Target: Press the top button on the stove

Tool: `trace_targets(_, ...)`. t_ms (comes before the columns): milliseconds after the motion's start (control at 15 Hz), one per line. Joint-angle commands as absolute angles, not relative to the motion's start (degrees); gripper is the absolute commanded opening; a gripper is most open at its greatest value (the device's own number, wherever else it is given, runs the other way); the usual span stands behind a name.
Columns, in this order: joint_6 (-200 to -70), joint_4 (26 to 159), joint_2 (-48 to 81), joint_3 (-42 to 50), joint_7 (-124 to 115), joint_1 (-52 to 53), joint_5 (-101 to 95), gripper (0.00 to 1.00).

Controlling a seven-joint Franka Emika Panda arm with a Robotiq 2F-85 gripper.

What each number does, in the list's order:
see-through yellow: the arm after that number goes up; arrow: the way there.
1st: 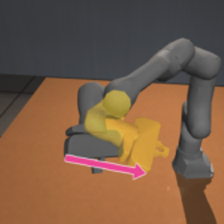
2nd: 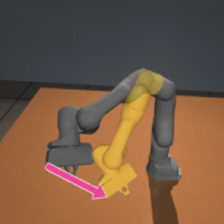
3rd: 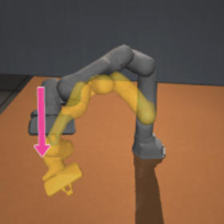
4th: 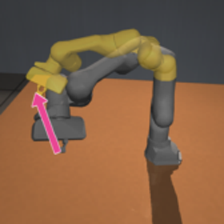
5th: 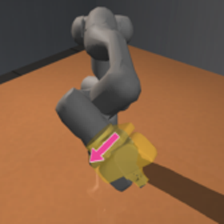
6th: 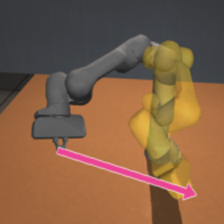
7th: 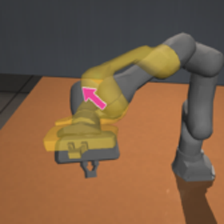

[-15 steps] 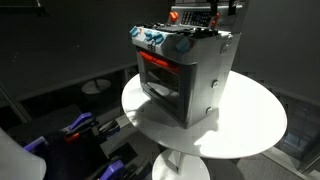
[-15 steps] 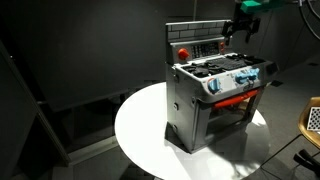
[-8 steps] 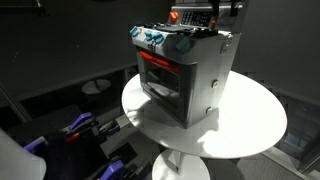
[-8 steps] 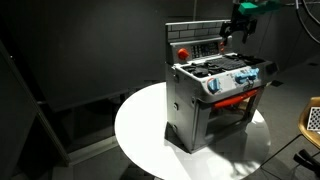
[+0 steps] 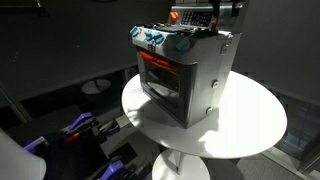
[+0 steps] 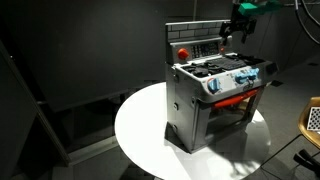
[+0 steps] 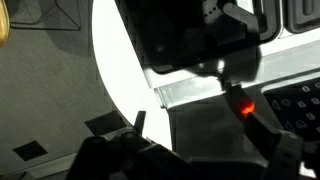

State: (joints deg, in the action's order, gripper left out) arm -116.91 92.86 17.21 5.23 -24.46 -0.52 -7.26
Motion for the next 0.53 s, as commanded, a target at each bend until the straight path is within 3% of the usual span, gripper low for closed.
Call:
trace_targets(0, -116.6, 91.7, 17.0, 5.3, -22.9, -0.8, -6.5, 1.00)
trace_targets(467, -110.4, 94.7, 12.3, 5.0, -20.4, -1.0, -6.1, 1.00)
